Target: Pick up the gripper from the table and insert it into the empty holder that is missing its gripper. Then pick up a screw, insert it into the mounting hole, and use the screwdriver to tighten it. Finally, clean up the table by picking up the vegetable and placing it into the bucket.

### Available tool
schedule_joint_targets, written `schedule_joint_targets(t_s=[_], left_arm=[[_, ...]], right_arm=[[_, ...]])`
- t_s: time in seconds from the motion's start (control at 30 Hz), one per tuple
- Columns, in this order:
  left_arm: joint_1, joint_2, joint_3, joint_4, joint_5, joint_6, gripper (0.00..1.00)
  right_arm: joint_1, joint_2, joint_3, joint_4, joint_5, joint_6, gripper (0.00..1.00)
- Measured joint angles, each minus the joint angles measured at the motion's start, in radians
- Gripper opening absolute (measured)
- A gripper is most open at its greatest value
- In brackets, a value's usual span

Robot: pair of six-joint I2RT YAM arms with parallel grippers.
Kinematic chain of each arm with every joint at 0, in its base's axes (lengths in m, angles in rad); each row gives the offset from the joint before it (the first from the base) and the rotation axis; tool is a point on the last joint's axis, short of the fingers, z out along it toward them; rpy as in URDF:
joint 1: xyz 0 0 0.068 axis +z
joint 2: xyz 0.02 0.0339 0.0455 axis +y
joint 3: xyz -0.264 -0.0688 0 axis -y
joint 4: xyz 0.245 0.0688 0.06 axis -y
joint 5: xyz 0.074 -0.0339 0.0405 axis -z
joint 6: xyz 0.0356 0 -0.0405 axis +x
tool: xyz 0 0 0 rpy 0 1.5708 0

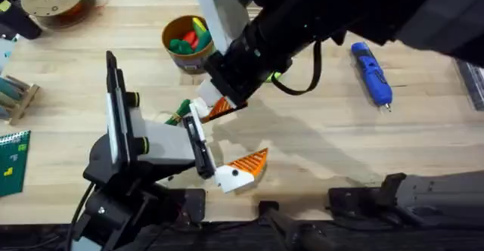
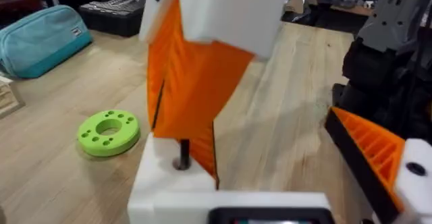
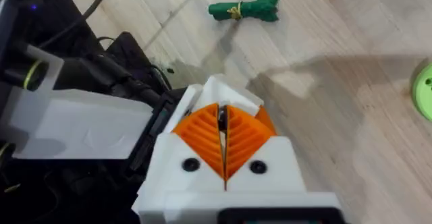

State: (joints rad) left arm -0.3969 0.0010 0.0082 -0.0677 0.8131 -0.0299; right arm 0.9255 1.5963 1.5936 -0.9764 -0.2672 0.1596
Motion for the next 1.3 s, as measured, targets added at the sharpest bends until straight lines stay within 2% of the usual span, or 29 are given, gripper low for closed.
schedule_joint_targets(t_s=[1.3], left_arm=[[0.000,0.001,0.000,0.000,0.003,-0.001,0.987]], right_arm=[[0.000,0.018,0.000,0.010,-0.001,-0.002,0.008]])
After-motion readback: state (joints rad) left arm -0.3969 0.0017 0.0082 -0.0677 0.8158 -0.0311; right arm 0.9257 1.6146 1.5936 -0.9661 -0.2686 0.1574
